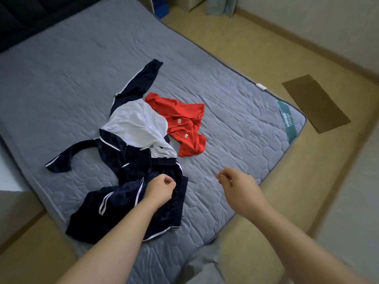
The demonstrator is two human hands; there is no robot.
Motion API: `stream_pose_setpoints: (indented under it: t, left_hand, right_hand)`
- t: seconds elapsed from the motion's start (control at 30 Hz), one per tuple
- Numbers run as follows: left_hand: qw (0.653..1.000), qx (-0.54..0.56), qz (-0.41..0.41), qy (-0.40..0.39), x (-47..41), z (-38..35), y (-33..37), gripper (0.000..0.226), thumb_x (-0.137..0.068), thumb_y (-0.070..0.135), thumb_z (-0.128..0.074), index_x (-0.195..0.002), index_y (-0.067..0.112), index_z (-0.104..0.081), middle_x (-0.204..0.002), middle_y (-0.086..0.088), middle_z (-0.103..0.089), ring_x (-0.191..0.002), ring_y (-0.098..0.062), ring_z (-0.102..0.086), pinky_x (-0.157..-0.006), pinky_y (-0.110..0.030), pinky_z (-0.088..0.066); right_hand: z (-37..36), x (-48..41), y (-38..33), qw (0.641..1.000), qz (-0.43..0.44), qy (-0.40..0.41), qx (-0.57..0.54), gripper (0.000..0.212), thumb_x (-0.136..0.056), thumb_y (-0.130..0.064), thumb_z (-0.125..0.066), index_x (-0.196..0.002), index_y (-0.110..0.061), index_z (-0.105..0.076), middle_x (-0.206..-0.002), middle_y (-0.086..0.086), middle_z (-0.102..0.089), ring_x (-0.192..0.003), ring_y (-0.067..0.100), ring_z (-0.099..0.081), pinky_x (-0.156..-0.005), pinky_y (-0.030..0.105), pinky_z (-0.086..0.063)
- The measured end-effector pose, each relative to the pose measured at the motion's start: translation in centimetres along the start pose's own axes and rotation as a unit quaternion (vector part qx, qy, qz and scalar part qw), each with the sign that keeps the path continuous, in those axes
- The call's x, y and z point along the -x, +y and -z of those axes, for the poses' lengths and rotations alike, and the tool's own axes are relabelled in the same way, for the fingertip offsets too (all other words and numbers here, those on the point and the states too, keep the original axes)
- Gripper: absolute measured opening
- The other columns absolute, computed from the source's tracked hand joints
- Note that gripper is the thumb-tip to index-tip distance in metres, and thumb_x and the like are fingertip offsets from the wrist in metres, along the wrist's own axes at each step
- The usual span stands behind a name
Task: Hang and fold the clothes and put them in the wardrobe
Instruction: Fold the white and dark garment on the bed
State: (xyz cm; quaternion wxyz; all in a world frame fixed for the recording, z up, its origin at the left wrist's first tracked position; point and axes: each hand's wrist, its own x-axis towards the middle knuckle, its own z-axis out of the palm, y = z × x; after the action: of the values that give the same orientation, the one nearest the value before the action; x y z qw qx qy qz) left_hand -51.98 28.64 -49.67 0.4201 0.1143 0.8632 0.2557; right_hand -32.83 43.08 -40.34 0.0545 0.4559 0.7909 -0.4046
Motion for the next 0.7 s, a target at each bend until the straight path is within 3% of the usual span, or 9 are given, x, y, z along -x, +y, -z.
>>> stream_pose_setpoints:
  t: [0.07,0.13,0.3,0.4,0.47,0.5,0.57,0.6,0.7]
  left_hand:
    - [0.988,0.122,0.091,-0.03,-5.8,-2.2,1.0,0.006,-0.096,0.02,-0.059,-0.099,0.017,-0.065,-0.099,-0.004,-0.067,-0.063,-0.018,-0.063,-0.054,-0.028,-0.051]
    - [0.949,0.249,0.186,-0.053,-10.9,-4.0,1.5,0.021,-0.1,0.019,-0.056,-0.119,0.012,-0.062,-0.114,-0.008,-0.061,-0.074,-0.02,-0.062,-0.056,-0.028,-0.05]
    - [0.822,0.483,0.301,-0.018,-22.6,-7.2,0.1,0.052,-0.102,0.021,-0.057,-0.148,0.004,-0.04,-0.152,-0.016,-0.04,-0.126,-0.033,-0.053,-0.098,-0.035,-0.05]
    - [0.786,0.518,0.337,0.004,-28.1,-9.1,-1.2,0.062,-0.1,0.03,-0.061,-0.151,0.007,-0.037,-0.156,-0.016,-0.035,-0.142,-0.031,-0.039,-0.111,-0.037,-0.04]
    - [0.774,0.53,0.348,0.011,-30.6,-10.2,-1.7,0.064,-0.097,0.039,-0.064,-0.149,0.011,-0.041,-0.152,-0.011,-0.04,-0.141,-0.028,-0.042,-0.113,-0.037,-0.04]
    - [0.768,0.538,0.348,0.01,-31.5,-10.6,-1.9,0.058,-0.095,0.042,-0.066,-0.142,0.013,-0.049,-0.14,-0.008,-0.048,-0.132,-0.026,-0.05,-0.109,-0.036,-0.044]
    - [0.765,0.541,0.35,0.009,-33.1,-11.2,-2.1,0.041,-0.092,0.049,-0.067,-0.112,0.015,-0.057,-0.107,-0.003,-0.055,-0.096,-0.018,-0.059,-0.091,-0.029,-0.052]
    - [0.763,0.54,0.354,0.016,-33.6,-11.3,-2.1,0.041,-0.091,0.051,-0.067,-0.107,0.016,-0.056,-0.102,-0.001,-0.054,-0.09,-0.016,-0.057,-0.088,-0.027,-0.051]
    - [0.761,0.528,0.377,0.021,-34.9,-11.1,-2.1,0.041,-0.089,0.055,-0.068,-0.103,0.019,-0.055,-0.098,0.003,-0.055,-0.093,-0.015,-0.057,-0.091,-0.028,-0.048]
  right_hand:
    - [-0.9,-4.9,1.0,1.0,-0.006,-0.002,-0.004,0.025,-0.106,-0.027,-0.042,-0.112,-0.026,-0.066,-0.112,-0.007,-0.07,-0.104,0.017,-0.063,-0.086,0.035,-0.051]
    - [-2.0,-9.5,1.6,1.0,-0.016,-0.024,-0.007,0.029,-0.107,-0.027,-0.039,-0.125,-0.025,-0.063,-0.121,-0.003,-0.068,-0.109,0.019,-0.062,-0.089,0.034,-0.05]
    - [-4.7,-19.2,3.5,0.998,-0.022,-0.048,-0.02,0.032,-0.108,-0.025,-0.038,-0.131,-0.022,-0.059,-0.117,0.0,-0.068,-0.095,0.016,-0.06,-0.078,0.026,-0.043]
    - [-5.9,-23.1,5.3,0.998,-0.041,-0.05,-0.027,0.031,-0.107,-0.026,-0.039,-0.128,-0.022,-0.06,-0.112,0.003,-0.069,-0.089,0.016,-0.059,-0.076,0.028,-0.044]
    - [-6.5,-24.9,6.3,0.997,-0.053,-0.055,-0.027,0.03,-0.107,-0.026,-0.04,-0.128,-0.023,-0.06,-0.119,0.0,-0.068,-0.103,0.017,-0.062,-0.086,0.03,-0.048]
    - [-6.7,-25.6,6.7,0.996,-0.057,-0.058,-0.026,0.03,-0.107,-0.026,-0.04,-0.128,-0.023,-0.06,-0.119,-0.002,-0.068,-0.107,0.017,-0.062,-0.088,0.028,-0.048]
    - [-6.9,-26.5,7.4,0.996,-0.064,-0.064,-0.025,0.029,-0.106,-0.028,-0.041,-0.127,-0.025,-0.061,-0.108,-0.007,-0.069,-0.097,0.012,-0.063,-0.081,0.025,-0.046]
    - [-7.0,-26.8,7.7,0.995,-0.066,-0.067,-0.025,0.028,-0.106,-0.029,-0.042,-0.127,-0.026,-0.061,-0.099,-0.009,-0.067,-0.088,0.01,-0.061,-0.075,0.024,-0.045]
    - [-6.7,-27.4,8.1,0.995,-0.068,-0.063,-0.026,0.027,-0.106,-0.03,-0.043,-0.127,-0.027,-0.06,-0.088,-0.014,-0.059,-0.08,0.007,-0.055,-0.072,0.022,-0.04]
